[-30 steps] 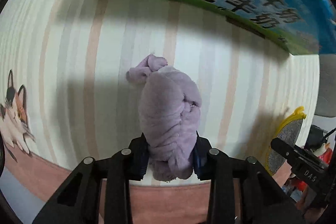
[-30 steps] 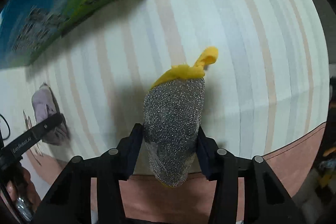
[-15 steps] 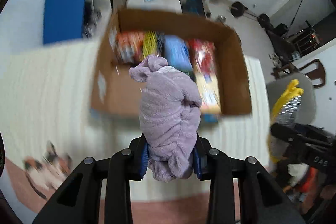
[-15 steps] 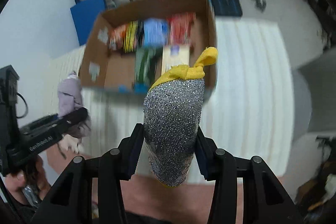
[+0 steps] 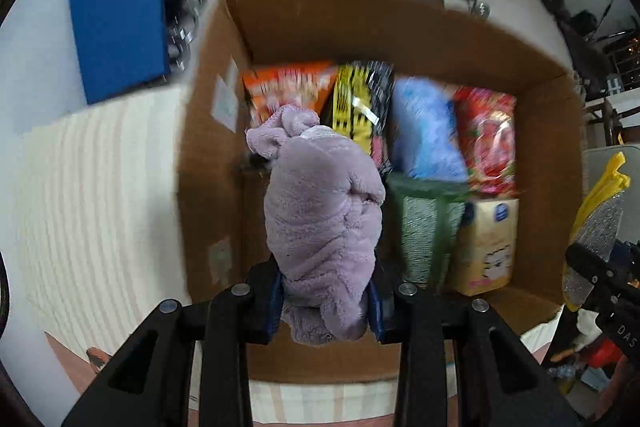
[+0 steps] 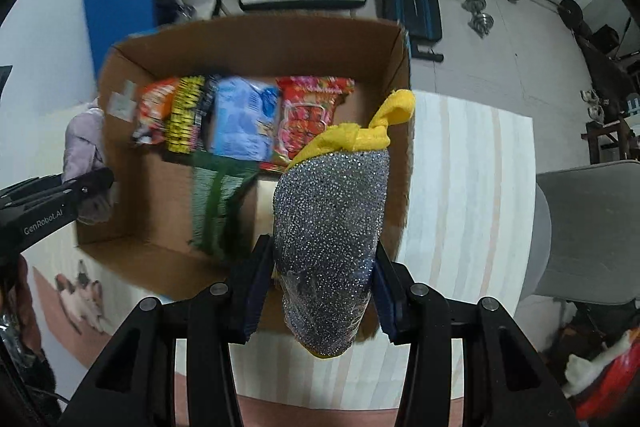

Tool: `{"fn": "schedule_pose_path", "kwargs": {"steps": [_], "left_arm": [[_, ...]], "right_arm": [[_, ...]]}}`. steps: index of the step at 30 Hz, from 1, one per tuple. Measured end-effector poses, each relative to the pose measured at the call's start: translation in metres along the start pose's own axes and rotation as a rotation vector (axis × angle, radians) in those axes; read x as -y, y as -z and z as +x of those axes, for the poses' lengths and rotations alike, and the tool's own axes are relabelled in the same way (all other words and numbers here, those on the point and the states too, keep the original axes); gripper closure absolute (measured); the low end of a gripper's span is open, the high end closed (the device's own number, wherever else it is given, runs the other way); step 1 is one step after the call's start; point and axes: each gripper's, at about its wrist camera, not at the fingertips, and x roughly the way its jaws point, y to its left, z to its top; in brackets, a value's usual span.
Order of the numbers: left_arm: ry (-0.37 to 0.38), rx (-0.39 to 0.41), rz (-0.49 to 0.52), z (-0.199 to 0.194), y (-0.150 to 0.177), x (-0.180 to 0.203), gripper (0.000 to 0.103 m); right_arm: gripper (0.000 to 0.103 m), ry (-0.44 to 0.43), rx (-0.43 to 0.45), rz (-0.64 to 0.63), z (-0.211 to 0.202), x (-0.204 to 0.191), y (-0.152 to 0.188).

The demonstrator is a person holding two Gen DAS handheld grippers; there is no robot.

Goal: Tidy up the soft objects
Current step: 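Carry the cloth and scrubber into the box and open both tools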

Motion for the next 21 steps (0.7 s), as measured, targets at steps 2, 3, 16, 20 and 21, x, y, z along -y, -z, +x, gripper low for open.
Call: {"fn": "schedule_pose_path", "kwargs": {"steps": [2,3,16,20,21], "left_arm": [[-0.009,-0.038,0.0,0.016,-0.002,0.0,0.072],[-0.008,-0.05,-0.002,0.022,-0.002,0.0,0.072],[-0.001,-0.06,-0.04,0.027,-0.011,-0.004,0.022],[0.004,-0.047,-0.029,0.017,-0.008,-0.001,0.016],[0.01,-0.046,-0.027,0.014,-0.005,0.0,0.013]], "right_arm": [[0.054,0.009,-0.022,0.005,0.014,0.0,-0.006],[0.054,0.019,-0.03,0.006,0.02,0.0,-0.007],[0.03,0.062,-0.088,0.028,0.041,0.001,-0.018],[0.022,0.07,-0.082,0.031,0.038,-0.002,-0.015],[0.021,0.073,-0.078,0.032,0.036,-0.003,-0.014]]}}
